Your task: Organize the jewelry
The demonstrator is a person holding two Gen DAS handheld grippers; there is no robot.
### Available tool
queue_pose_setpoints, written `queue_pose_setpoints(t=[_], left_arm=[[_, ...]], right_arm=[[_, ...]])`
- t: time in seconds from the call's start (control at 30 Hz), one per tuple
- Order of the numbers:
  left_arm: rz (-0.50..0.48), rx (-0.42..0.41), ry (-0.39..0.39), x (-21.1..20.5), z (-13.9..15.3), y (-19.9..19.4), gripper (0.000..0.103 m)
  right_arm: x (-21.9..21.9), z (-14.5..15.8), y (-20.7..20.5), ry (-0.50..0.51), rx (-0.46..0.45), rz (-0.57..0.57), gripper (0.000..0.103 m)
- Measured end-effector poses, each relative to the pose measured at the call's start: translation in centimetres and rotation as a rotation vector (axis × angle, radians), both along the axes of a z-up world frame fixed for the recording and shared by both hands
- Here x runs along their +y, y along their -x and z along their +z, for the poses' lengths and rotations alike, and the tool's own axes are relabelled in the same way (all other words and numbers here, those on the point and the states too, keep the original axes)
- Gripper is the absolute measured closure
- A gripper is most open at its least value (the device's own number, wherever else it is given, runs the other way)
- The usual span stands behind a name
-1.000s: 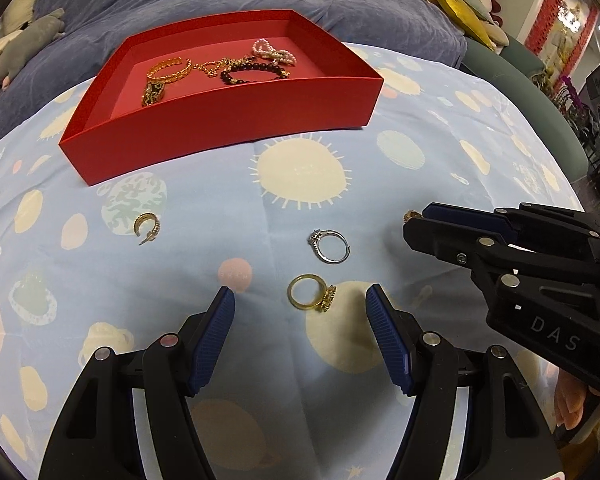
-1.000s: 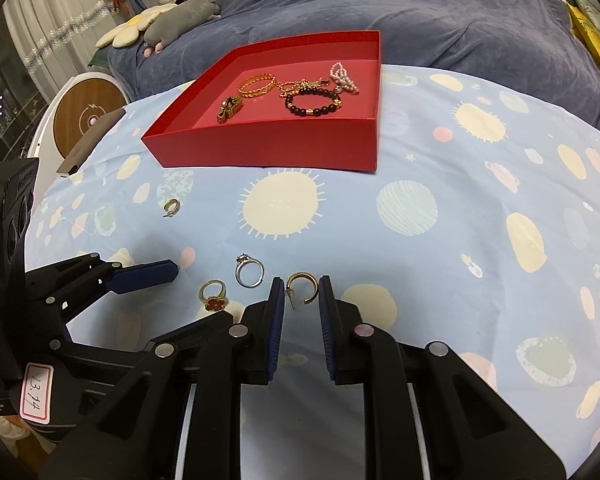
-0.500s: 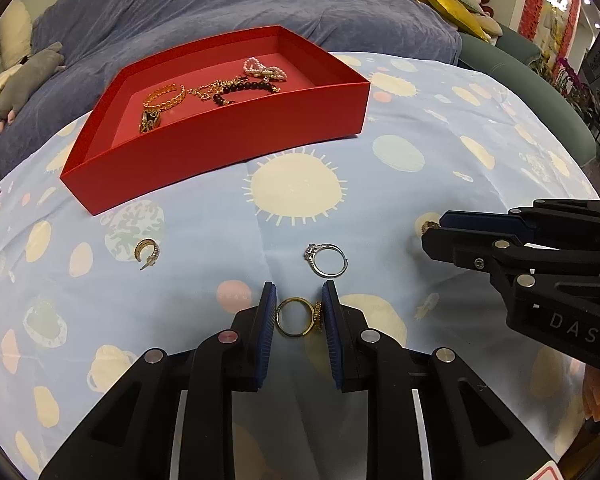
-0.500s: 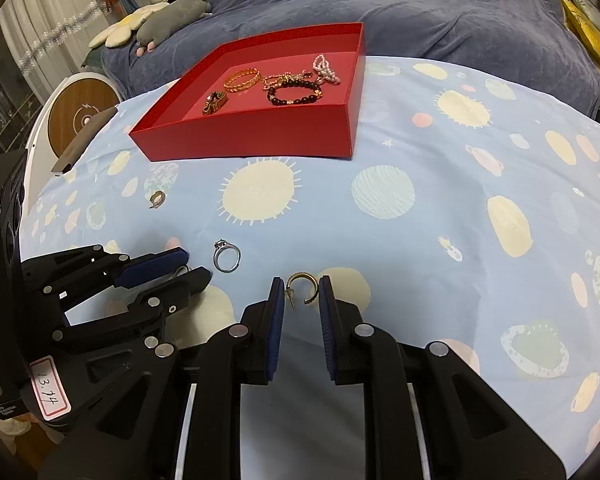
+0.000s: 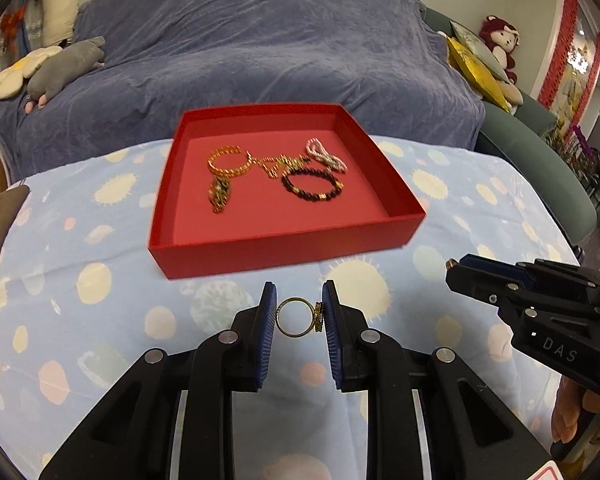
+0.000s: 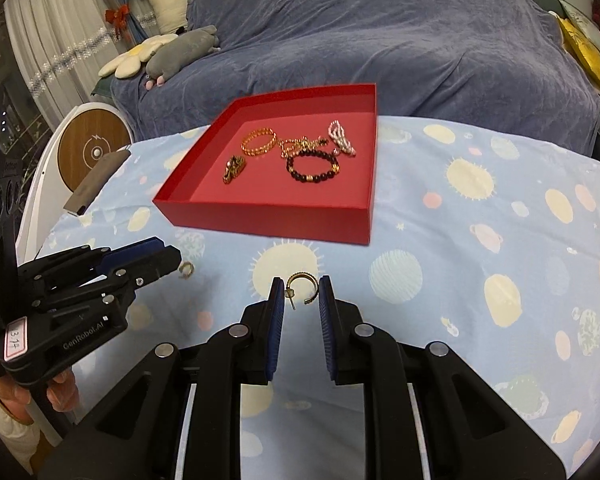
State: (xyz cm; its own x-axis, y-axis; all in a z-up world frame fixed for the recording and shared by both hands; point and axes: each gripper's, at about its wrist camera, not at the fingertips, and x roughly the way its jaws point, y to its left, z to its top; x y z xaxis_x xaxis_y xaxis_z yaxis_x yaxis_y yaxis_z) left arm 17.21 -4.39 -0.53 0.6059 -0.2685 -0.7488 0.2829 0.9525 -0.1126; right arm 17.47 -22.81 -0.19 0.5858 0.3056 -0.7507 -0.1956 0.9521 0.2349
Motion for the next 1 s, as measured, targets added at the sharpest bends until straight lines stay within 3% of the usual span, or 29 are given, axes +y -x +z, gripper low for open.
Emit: queue_pose_setpoints(t=[0.27, 0.67, 0.77, 0.8, 0.83, 1.0], left_arm=[[0.072, -0.024, -0.013, 2.4, 1.4, -6.4, 0.083], [0.040, -0.006, -0.003, 0.4, -1.6, -11.4, 0.081], [0.057, -0.005, 0.003, 0.6, -1.6, -11.4, 0.069], [0.071, -0.010, -0.003, 0.8, -1.4, -11.3, 0.053], [0.095, -0.021, -0.009, 1.2, -1.1, -11.1, 0.044], [0.136, -0.017, 0.008, 2.9, 0.1, -9.5, 0.044]], right_arm=[[1.9, 1.4, -6.4, 0.015, -0.055, -0.016, 0.086], [2.2, -2.2, -11.4, -0.009, -0.009, -0.073, 0.084], [1.5, -1.4, -10.8, -0.010, -0.038, -0.096, 0.077], [1.2, -1.1, -10.5, -0.008, -0.048, -0.106, 0.070], [1.0, -0.8, -10.1, -0.009, -0.055, -0.110, 0.068], [0.7, 0.4, -7.7, -0.018, -0.049, -0.112, 0.068]])
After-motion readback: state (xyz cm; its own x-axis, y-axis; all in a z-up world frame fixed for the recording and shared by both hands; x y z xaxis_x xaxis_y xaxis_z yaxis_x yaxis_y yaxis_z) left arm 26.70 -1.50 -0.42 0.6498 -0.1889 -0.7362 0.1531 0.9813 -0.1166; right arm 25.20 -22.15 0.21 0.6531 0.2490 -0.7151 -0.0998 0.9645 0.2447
